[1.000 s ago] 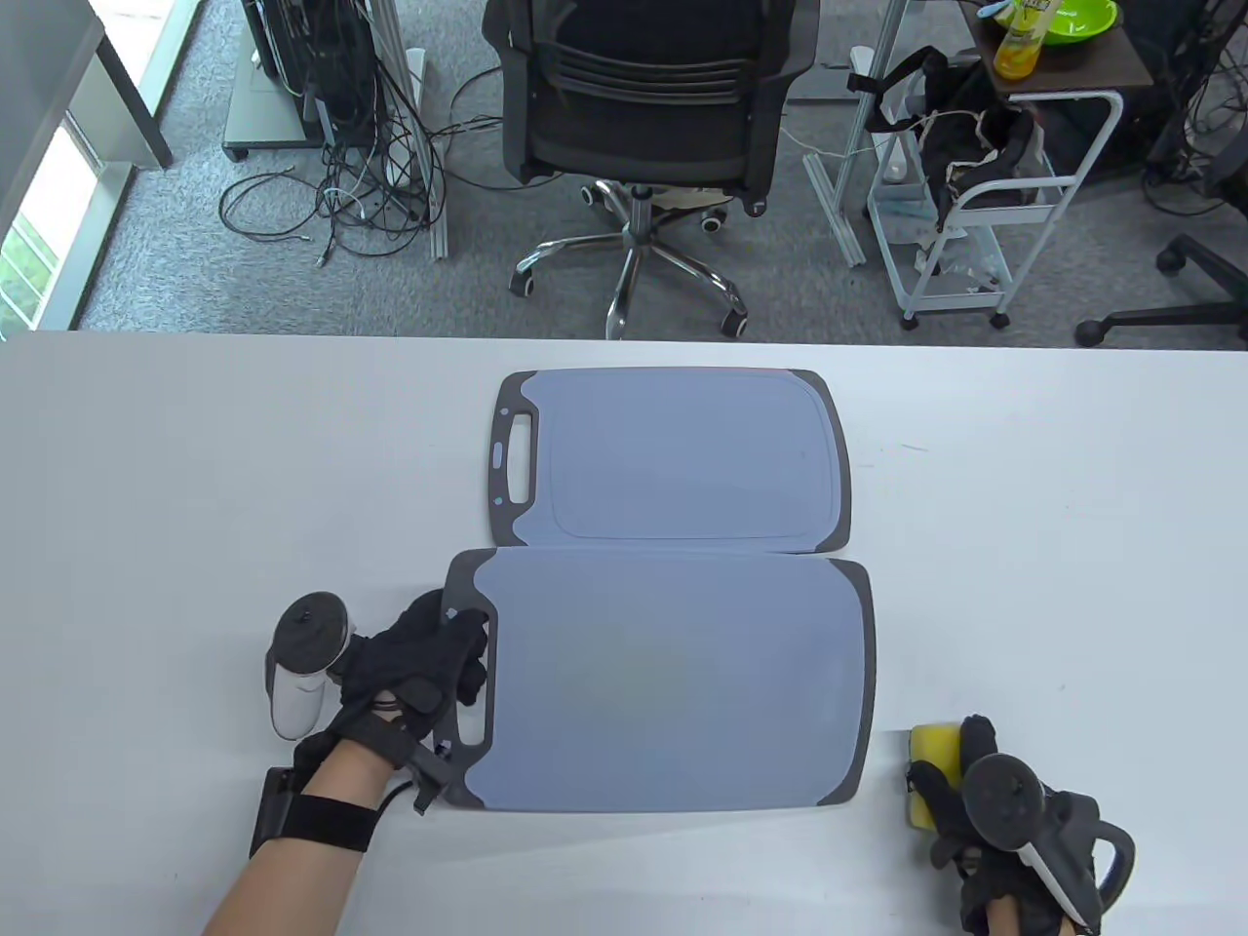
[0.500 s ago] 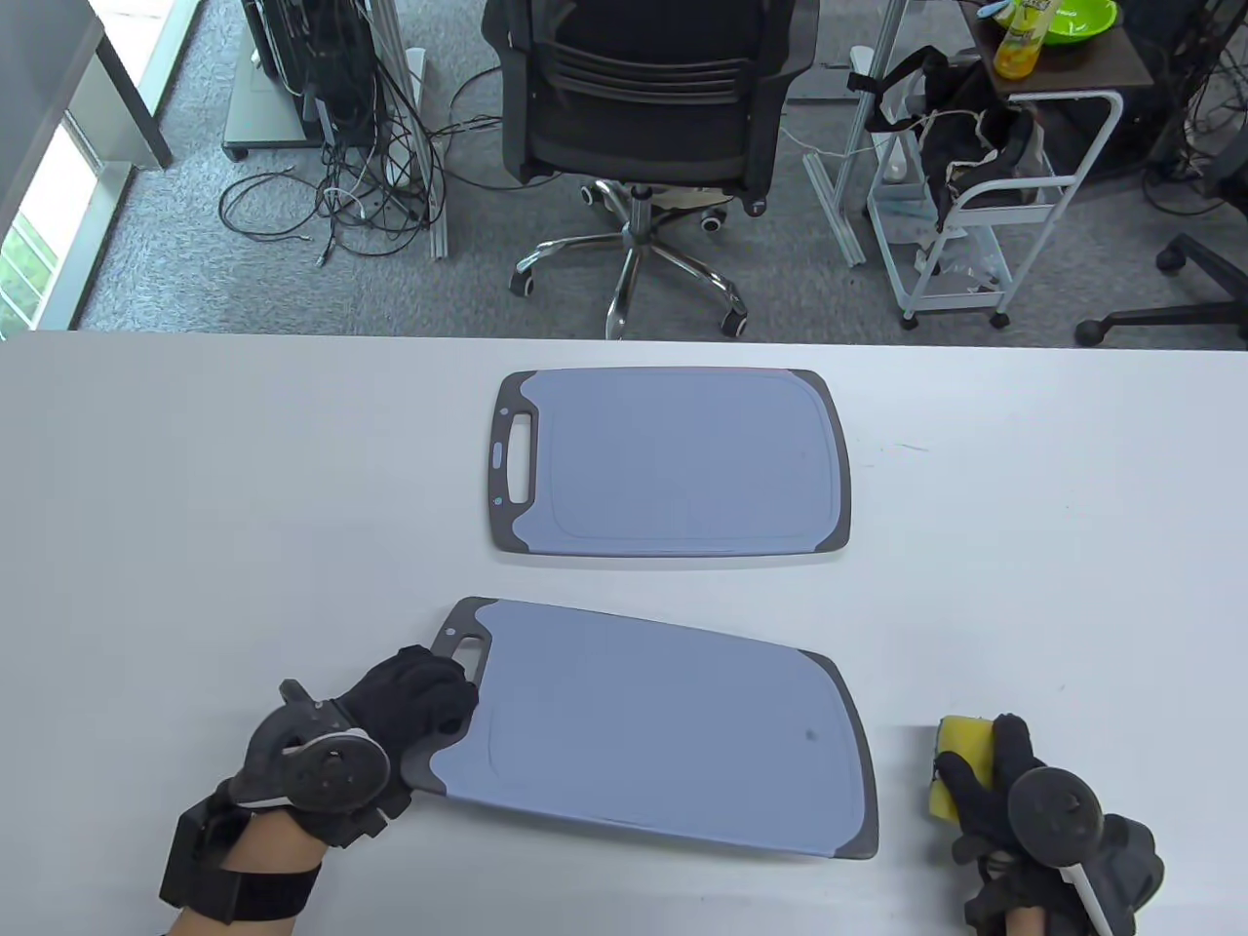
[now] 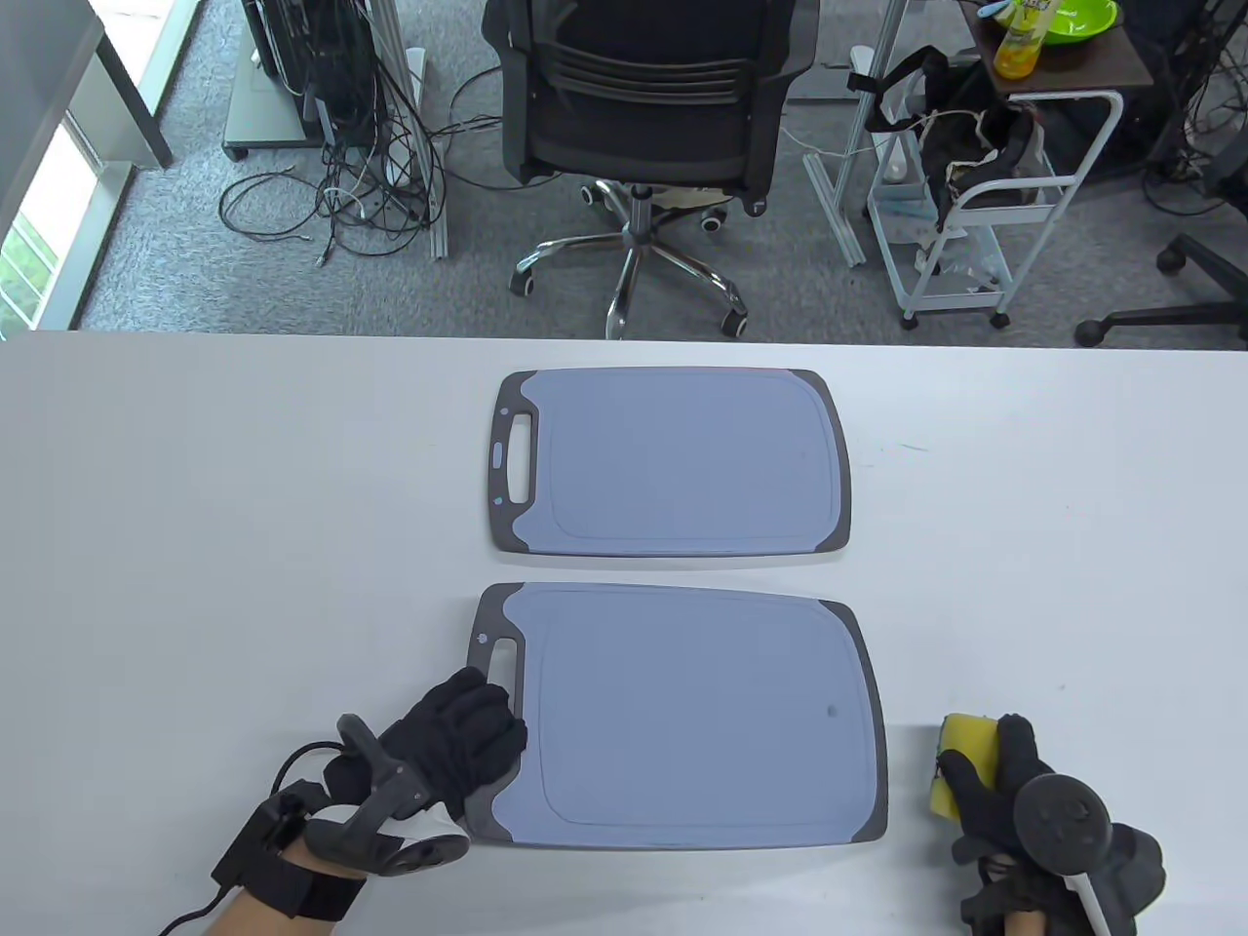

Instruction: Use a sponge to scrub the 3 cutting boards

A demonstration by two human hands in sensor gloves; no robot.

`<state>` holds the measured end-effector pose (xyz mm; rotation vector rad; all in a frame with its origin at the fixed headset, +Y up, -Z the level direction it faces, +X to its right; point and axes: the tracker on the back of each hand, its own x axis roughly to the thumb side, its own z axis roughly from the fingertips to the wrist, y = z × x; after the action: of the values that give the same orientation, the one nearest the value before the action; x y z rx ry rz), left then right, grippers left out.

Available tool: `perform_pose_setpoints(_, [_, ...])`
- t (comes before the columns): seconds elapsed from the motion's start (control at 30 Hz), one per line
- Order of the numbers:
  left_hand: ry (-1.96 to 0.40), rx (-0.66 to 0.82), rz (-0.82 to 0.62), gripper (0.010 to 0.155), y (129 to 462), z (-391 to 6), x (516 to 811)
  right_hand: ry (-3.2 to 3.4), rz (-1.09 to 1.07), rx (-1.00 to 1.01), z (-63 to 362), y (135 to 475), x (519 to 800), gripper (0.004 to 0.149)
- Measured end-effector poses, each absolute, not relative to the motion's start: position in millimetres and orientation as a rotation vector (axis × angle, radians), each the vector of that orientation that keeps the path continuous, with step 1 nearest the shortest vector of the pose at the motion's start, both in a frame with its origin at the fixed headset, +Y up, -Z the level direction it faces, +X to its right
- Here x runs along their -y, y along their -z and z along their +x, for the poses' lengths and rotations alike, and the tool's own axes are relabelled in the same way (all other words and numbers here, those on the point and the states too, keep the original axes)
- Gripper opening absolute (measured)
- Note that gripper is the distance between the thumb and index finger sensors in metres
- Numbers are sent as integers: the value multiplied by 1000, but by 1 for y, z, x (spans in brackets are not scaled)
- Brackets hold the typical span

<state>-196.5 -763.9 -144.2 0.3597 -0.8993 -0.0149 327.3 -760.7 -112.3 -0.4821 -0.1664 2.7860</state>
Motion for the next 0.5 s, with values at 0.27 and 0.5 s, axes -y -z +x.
perform_pose_setpoints(0.27, [-43, 913, 238, 45, 155, -192, 769, -2877, -227, 164, 260, 149, 745, 79])
perform_pose_setpoints(0.5, [-34, 911, 220, 46, 155, -184, 771, -2970, 204, 9, 104, 223, 725, 78])
